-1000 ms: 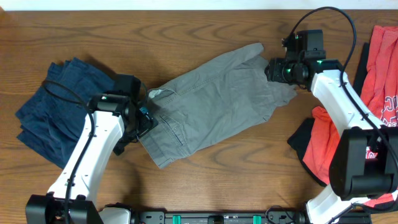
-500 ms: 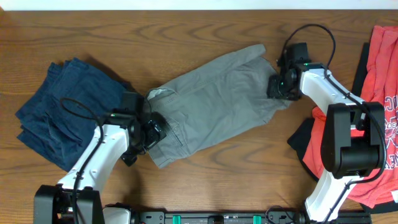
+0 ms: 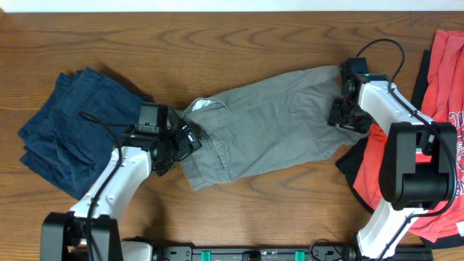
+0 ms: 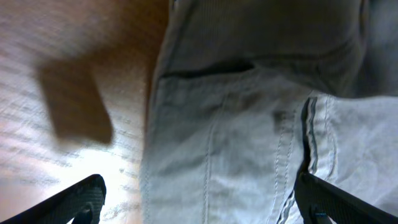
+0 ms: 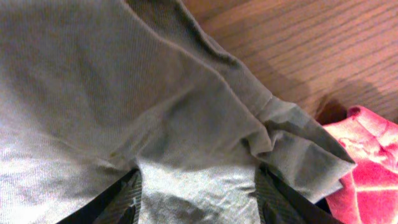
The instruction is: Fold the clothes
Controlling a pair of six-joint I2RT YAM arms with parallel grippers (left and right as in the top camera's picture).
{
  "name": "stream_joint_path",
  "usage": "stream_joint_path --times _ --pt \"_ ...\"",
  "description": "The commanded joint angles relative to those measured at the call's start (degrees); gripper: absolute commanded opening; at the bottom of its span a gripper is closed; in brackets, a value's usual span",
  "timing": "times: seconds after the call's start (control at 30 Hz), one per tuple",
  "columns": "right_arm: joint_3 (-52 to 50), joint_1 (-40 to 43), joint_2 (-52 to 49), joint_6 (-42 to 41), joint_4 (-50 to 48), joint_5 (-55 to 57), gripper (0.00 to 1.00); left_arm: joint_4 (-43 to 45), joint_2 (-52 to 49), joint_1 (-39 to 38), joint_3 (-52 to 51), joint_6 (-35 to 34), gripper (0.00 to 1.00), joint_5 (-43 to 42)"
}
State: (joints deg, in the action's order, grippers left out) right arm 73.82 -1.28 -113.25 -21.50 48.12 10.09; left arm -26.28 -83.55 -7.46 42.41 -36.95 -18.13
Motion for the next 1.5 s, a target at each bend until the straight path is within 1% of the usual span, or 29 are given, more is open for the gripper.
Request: stream_joint_path --times 0.0,0.1,0.17,0.27,0.3,0.33,0.37,0.4,0.43,0.5,0.6,0.67,0.77,0.83,1.0,1.1,1.23,1.47 --pt "-0.8 -0.5 2.4 -0.1 0.1 1.5 0.60 1.0 -3.2 -0.7 -0.3 1.4 0.98 -0.9" --pt "-0.8 -0.7 3.9 -0.1 0.2 1.4 0.62 3.3 -6.8 -0.8 -0.3 1.3 0.98 -1.0" --pt "-0.8 -0.7 4.7 -0.1 0.4 1.2 0.62 5.7 -8.9 -0.8 -0.3 1.4 0.98 -2.9" --pt "-0.8 -0.7 6.3 1.3 0.5 -0.7 0.61 11.1 -12.2 -0.8 -0.3 1.4 0.99 -10.3" --pt "-0.8 -0.7 6.7 1.8 0.5 -1.7 0.61 12.7 -13.0 -0.8 -0.3 1.4 0.97 -12.3" --pt "-0.7 -0.7 7.3 2.5 0.3 -3.1 0.60 14.0 -13.8 -0.8 -0.3 1.4 0.89 -13.8" --pt "-0.7 -0.8 7.9 3.8 -0.1 -5.1 0.58 14.9 -14.4 -0.8 -0.3 1.4 0.75 -14.8" --pt "-0.7 -0.8 8.5 5.9 -0.7 -7.8 0.56 15.1 -14.8 -0.8 -0.3 1.4 0.57 -14.9" --pt "-0.7 -0.9 8.9 7.7 -1.2 -10.3 0.56 15.0 -14.9 -0.8 -0.3 2.1 0.34 -14.9" --pt "-0.7 -1.0 9.9 10.7 -2.3 -14.7 0.56 14.6 -14.8 -0.7 -0.3 5.0 0.07 -16.0" --pt "-0.7 -1.1 10.8 11.6 -3.4 -17.8 0.54 12.5 -13.7 -0.4 -0.3 8.0 0.06 -17.5" --pt "-0.7 -1.1 11.0 14.4 -4.3 -23.3 0.50 9.6 -11.6 0.1 -0.2 10.6 0.05 -17.4" --pt "-0.8 -1.8 11.0 19.5 -5.3 -34.6 0.47 3.1 -7.0 1.2 0.5 12.9 0.06 -16.8" --pt "-0.8 -3.0 11.0 20.5 -5.5 -38.0 0.45 -2.6 -3.1 2.0 1.8 13.1 0.06 -16.2" --pt "-0.9 -8.7 10.9 20.5 -5.7 -38.5 0.40 -14.6 7.1 2.5 6.0 13.9 0.06 -11.5" --pt "-1.7 -13.6 10.9 19.9 -7.3 -39.0 0.41 -19.3 12.3 2.5 9.0 13.8 0.06 -9.8" --pt "-4.0 -20.3 10.9 19.4 -11.5 -38.8 0.42 -23.0 16.9 2.5 13.7 13.8 0.06 -9.4" --pt "-9.7 -31.1 8.7 12.0 -21.5 -37.3 0.45 -26.1 19.4 2.5 21.7 13.0 0.06 -9.7"
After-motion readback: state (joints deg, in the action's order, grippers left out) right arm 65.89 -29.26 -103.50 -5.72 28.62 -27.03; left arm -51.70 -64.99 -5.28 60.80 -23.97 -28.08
